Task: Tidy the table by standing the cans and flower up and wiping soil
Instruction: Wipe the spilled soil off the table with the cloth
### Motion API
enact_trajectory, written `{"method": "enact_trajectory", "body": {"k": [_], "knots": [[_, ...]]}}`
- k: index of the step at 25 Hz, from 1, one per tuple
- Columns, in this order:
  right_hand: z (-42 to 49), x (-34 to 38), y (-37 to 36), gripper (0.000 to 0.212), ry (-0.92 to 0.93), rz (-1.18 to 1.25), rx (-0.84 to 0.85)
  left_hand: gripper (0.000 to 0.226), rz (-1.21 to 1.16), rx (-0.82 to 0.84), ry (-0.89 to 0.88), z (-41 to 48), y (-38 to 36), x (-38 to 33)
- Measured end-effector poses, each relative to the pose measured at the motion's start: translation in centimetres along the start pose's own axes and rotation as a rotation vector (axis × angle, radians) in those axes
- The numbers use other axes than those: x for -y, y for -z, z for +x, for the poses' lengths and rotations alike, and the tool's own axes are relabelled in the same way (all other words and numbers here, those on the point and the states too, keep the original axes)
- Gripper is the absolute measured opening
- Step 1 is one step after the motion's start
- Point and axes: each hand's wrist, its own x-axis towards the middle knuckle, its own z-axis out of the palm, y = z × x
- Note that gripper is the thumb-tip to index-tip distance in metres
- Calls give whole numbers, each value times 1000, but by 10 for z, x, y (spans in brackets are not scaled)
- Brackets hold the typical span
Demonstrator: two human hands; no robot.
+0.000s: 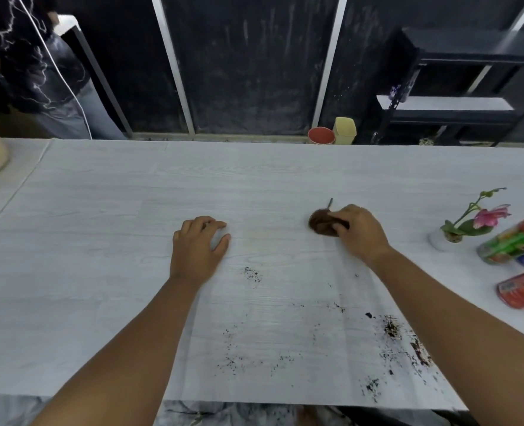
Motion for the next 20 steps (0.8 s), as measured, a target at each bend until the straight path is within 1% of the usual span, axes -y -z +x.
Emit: {"method": "enact_trajectory", "body": {"k": [1, 3, 6, 9, 10, 12, 14, 15, 17, 19, 20], "knots": [[-12, 2, -4, 35, 14, -20, 14, 32, 10, -5, -7, 0, 1, -1], [-50, 10, -15, 35, 102, -34, 3, 36, 17, 0, -9, 0, 4, -3], [-121, 24, -29, 37, 198, 13, 11, 44, -6, 26, 4, -11, 11, -7], [-149, 36, -26, 37, 200, 130, 141, 43, -85, 49, 7, -36, 23, -8], [-144, 43, -22, 37, 188, 193, 149, 44, -84, 60, -2, -49, 29, -4], [-115, 62, -13, 35, 149, 296, 94, 46, -61, 71, -13, -77, 41, 12], [-69, 88, -12, 33, 130, 298, 45, 48, -28, 65, 3, -106, 55, 32], [-45, 102, -16, 33, 134, 272, 59, 49, -13, 73, 21, -117, 60, 39], [-9, 128, -32, 32, 144, 196, 138, 50, -1, 91, 51, -128, 66, 44], [3, 146, -52, 34, 162, 102, 234, 49, -8, 76, 66, -126, 66, 41], [2, 150, -59, 34, 178, 62, 249, 48, -12, 63, 70, -123, 66, 39]]}}
